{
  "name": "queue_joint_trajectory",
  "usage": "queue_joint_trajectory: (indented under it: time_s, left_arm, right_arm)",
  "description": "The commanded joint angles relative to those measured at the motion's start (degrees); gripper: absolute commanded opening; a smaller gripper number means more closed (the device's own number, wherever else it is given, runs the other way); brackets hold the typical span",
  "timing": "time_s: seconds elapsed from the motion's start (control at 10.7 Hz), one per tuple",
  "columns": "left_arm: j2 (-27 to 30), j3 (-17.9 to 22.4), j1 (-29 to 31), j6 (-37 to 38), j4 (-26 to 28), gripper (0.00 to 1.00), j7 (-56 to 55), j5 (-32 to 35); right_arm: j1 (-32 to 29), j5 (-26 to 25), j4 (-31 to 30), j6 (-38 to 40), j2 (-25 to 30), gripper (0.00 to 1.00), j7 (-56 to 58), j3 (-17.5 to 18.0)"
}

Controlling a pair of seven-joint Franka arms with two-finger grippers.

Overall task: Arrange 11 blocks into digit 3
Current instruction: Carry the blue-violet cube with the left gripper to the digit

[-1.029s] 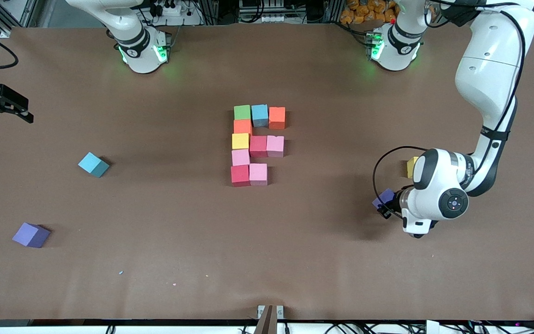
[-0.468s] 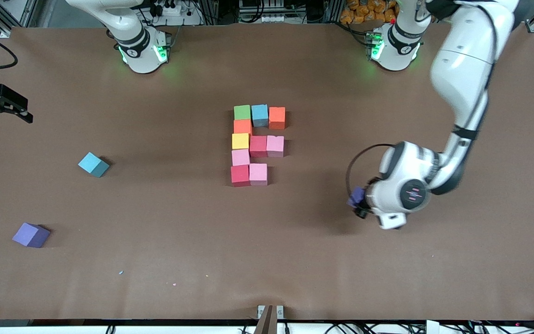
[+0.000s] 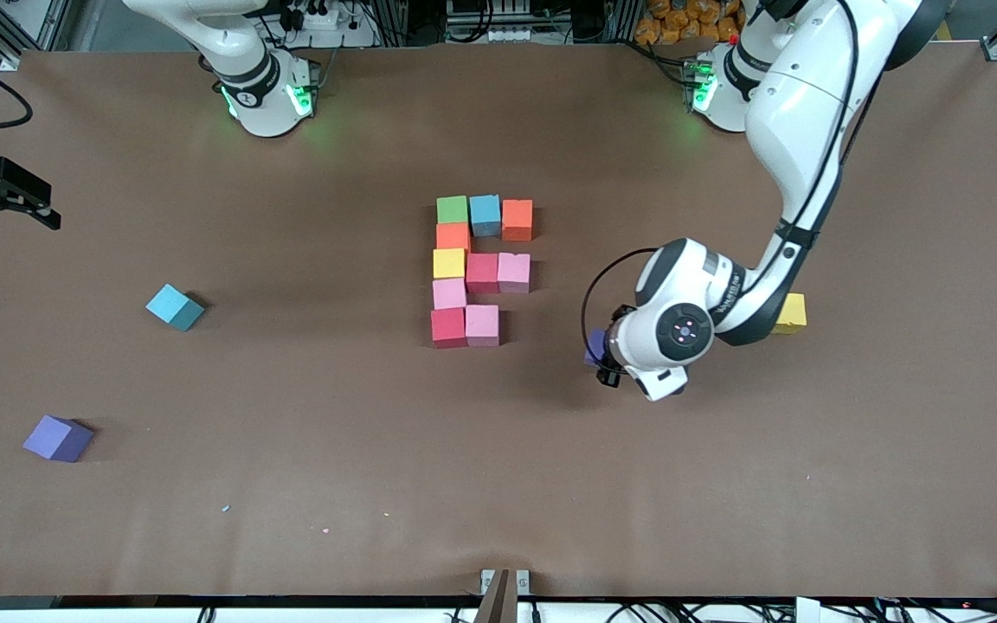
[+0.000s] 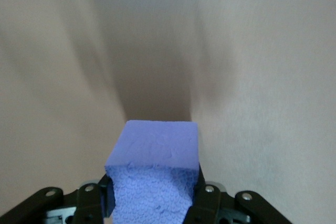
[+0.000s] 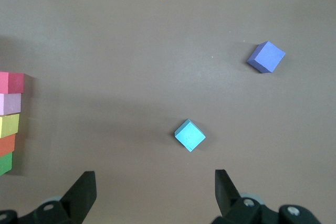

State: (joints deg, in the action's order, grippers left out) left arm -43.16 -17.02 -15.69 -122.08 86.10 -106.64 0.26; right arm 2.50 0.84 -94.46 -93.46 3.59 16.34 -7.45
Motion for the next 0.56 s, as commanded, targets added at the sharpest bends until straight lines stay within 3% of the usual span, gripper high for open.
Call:
queue_joint_trajectory:
  time_s: [0.0, 0.47]
  left_arm:
    - [-0.1, 0.7, -4.5, -3.3, -0.3, 0.0, -8.2, -1.2]
    - [-1.0, 0.7, -8.6, -9.8, 0.0, 0.0, -19.1, -1.2]
  right_arm:
    - [-0.9, -0.9, 1.9, 1.2, -0.8, 1.0, -0.5, 0.7]
    - [-0.9, -0.9, 1.9, 1.2, -0.8, 1.0, -0.5, 0.7]
